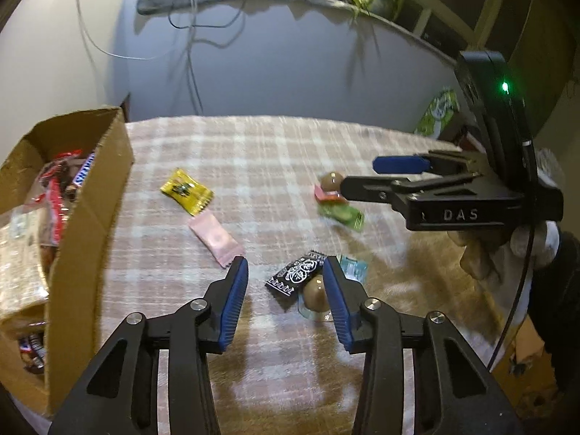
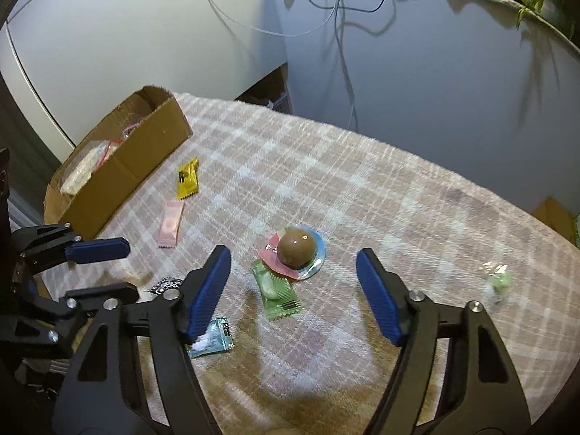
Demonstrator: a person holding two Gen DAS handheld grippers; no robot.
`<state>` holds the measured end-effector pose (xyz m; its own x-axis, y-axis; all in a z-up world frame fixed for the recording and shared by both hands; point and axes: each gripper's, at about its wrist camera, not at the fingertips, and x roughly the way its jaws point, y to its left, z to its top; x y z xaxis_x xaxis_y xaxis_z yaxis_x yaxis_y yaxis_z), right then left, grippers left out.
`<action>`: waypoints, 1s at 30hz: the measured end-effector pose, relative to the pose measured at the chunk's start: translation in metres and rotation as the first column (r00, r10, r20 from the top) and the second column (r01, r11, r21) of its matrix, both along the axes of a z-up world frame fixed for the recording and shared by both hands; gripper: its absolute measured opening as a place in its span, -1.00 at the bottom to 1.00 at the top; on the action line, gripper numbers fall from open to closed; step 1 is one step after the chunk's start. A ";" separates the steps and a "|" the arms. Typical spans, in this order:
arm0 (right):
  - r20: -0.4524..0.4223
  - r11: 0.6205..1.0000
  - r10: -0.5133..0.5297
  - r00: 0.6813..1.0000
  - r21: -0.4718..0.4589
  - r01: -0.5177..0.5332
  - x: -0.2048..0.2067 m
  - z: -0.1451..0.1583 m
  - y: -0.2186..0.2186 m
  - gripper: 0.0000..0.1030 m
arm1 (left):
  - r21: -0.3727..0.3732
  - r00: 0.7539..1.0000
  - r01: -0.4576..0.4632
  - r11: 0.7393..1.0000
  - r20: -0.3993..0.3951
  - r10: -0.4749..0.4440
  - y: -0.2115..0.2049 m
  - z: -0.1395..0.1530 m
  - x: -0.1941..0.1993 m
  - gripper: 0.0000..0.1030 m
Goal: Organize snacks
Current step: 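Move the left tool to the black-and-white candy while the right tool approaches the chocolate ball, then grasp the black-and-white candy with the left tool while the right tool grasps the chocolate ball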
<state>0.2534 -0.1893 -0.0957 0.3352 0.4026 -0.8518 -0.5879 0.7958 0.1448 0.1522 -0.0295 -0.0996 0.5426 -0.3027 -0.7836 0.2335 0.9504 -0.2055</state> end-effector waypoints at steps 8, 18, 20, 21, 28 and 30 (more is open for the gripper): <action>-0.017 1.000 0.015 1.000 -0.005 -0.015 0.006 -0.014 0.005 0.20 | 0.044 0.998 0.054 0.998 -0.030 -0.053 -0.011 -0.015 0.006 -0.26; -0.002 0.999 0.031 1.000 -0.041 -0.032 0.014 -0.025 0.017 0.03 | 0.055 0.997 0.074 0.996 -0.025 -0.073 -0.013 -0.020 0.015 -0.37; 0.008 0.998 0.039 0.999 -0.054 -0.039 0.015 -0.026 0.021 -0.03 | 0.049 0.996 0.086 0.995 -0.028 -0.084 -0.013 -0.020 0.015 -0.40; 0.014 0.997 0.042 0.999 -0.062 -0.041 0.015 -0.026 0.022 -0.04 | 0.049 0.996 0.088 0.995 -0.028 -0.087 -0.012 -0.020 0.015 -0.40; 0.028 0.996 0.051 0.998 -0.081 -0.049 0.014 -0.026 0.025 -0.05 | 0.056 0.992 0.118 0.991 -0.045 -0.116 -0.015 -0.022 0.022 -0.40; 0.030 0.995 0.051 0.998 -0.086 -0.048 0.014 -0.026 0.025 -0.05 | 0.074 0.989 0.139 0.987 -0.057 -0.135 -0.022 -0.024 0.026 -0.40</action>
<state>0.2672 -0.1643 -0.1214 0.3447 0.3460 -0.8726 -0.6304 0.7741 0.0580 0.1778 -0.0515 -0.1239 0.4585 -0.3085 -0.8334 0.3537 0.9237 -0.1472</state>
